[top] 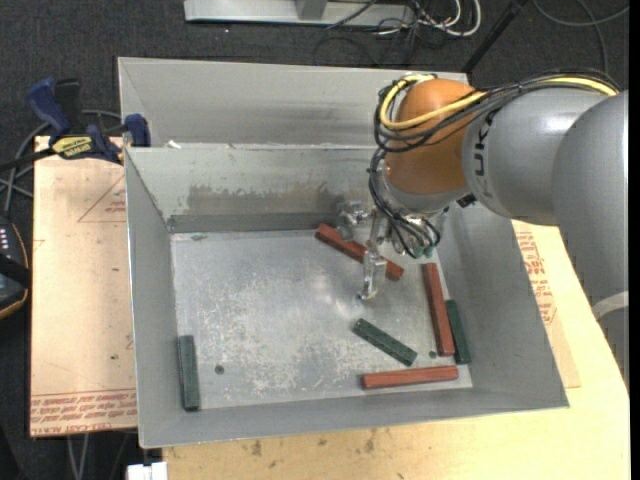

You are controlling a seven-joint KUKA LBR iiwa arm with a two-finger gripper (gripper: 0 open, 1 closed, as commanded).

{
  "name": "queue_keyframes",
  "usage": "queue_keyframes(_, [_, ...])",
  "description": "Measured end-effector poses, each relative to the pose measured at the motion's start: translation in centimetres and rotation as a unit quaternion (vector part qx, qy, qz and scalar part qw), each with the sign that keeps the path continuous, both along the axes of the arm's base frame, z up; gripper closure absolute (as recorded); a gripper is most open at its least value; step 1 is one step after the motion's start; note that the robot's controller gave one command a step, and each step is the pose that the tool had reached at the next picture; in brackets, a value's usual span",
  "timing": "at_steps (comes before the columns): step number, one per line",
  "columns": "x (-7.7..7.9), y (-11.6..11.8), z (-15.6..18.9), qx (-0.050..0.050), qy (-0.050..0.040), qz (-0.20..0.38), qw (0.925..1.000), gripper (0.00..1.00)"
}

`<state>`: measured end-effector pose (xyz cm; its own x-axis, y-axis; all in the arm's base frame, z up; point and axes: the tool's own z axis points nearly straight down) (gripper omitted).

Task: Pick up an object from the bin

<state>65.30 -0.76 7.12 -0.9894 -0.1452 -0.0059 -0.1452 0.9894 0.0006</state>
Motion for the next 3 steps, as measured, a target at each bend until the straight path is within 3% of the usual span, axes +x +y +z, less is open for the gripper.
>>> queue_keyframes(2, [0.19,-0.32,0.03,0.000,0.0002,-0.039,0.9992,0.00])
queue_keyframes(3, [0.25,-0.33,0.13,0.001,0.0003,-0.040,0.9992,1.00])
